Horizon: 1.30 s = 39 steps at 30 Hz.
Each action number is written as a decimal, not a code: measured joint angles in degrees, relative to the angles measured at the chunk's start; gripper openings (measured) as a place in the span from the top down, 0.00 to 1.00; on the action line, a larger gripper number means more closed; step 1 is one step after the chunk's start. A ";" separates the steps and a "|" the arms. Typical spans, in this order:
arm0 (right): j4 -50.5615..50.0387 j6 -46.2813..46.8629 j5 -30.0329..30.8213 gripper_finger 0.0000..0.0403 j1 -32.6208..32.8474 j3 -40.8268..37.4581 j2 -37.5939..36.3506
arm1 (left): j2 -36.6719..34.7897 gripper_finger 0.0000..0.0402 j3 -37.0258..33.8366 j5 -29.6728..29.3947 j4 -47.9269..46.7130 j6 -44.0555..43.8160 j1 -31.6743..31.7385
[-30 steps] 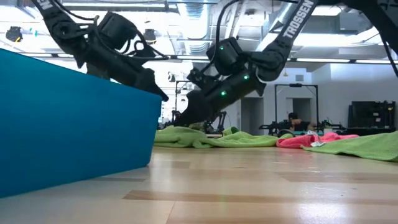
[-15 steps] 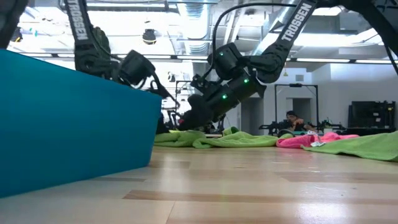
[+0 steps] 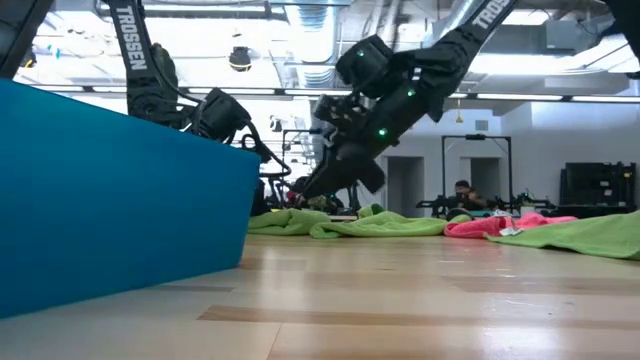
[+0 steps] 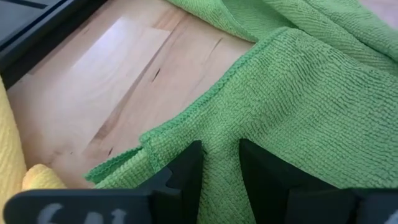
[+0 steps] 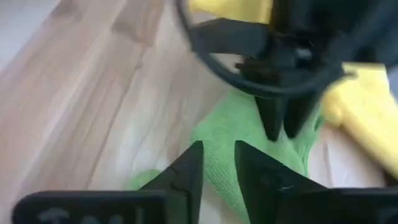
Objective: Fold microfiber towels
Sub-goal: Put the top left green microfiber in the blue bin
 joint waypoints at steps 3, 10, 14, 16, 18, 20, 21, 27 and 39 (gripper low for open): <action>-2.07 -5.44 0.25 0.61 0.42 -0.13 1.16 | 0.00 0.74 -0.04 0.07 -0.17 -0.02 0.00; 0.50 -7.70 6.51 0.39 0.65 0.80 3.50 | 0.02 0.74 -0.08 0.32 -0.44 -0.13 0.00; 0.62 -10.36 6.66 0.38 0.69 1.13 5.78 | 0.02 0.74 -0.11 0.41 -0.46 -0.15 -0.02; 1.05 -11.73 6.73 0.38 0.69 2.32 7.18 | 0.04 0.74 -0.11 0.92 -0.49 -0.17 0.00; 1.48 -12.56 7.49 0.40 0.71 3.61 8.71 | 0.04 0.74 -0.13 1.26 -0.53 -0.22 0.00; 1.73 -12.36 10.41 0.42 1.21 5.27 10.20 | 0.07 0.74 -0.13 1.34 -0.55 -0.53 0.00; 1.40 -12.35 12.26 0.44 1.59 5.77 10.56 | 0.07 0.74 -0.14 1.40 -0.55 -0.71 0.00; -4.01 -13.33 17.85 0.74 3.72 8.19 10.91 | -0.56 0.74 -0.16 1.72 -0.78 -1.78 -0.02; -15.25 -11.29 19.92 0.95 7.25 10.66 6.04 | -22.27 0.74 -0.37 1.89 -19.91 -5.74 -0.67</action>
